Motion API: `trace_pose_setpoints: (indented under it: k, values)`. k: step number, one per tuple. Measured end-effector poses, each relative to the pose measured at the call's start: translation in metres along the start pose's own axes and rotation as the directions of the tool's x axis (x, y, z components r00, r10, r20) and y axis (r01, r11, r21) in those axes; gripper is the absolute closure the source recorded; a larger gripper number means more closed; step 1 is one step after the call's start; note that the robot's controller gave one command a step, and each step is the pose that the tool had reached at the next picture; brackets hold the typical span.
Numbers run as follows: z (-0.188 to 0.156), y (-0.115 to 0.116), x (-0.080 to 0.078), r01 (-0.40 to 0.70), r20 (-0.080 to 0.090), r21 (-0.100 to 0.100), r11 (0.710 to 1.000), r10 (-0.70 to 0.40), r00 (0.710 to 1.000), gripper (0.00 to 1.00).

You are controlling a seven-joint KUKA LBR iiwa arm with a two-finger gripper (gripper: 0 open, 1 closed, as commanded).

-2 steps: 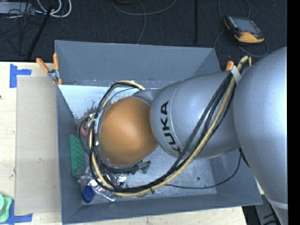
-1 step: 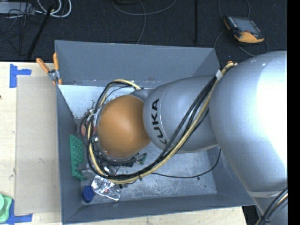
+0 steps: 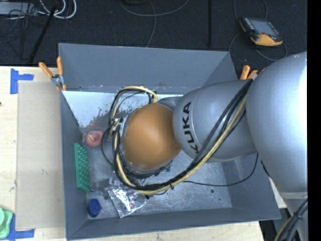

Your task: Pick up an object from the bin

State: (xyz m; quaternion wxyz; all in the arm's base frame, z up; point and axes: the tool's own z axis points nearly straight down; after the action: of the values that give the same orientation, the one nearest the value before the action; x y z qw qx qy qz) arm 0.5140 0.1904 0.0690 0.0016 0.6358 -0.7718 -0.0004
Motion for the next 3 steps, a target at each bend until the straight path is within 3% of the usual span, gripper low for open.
trace_pose_setpoints:
  k: [1,2,3]
  values:
    - [-0.001,0.000,0.000,-0.003,0.002,0.000,1.000,0.003,1.000,1.00]
    - [-0.003,-0.044,0.013,-0.005,0.006,0.005,1.000,0.005,1.000,1.00]
    - [-0.118,-0.017,0.023,0.015,0.006,0.008,1.000,-0.015,1.000,1.00]
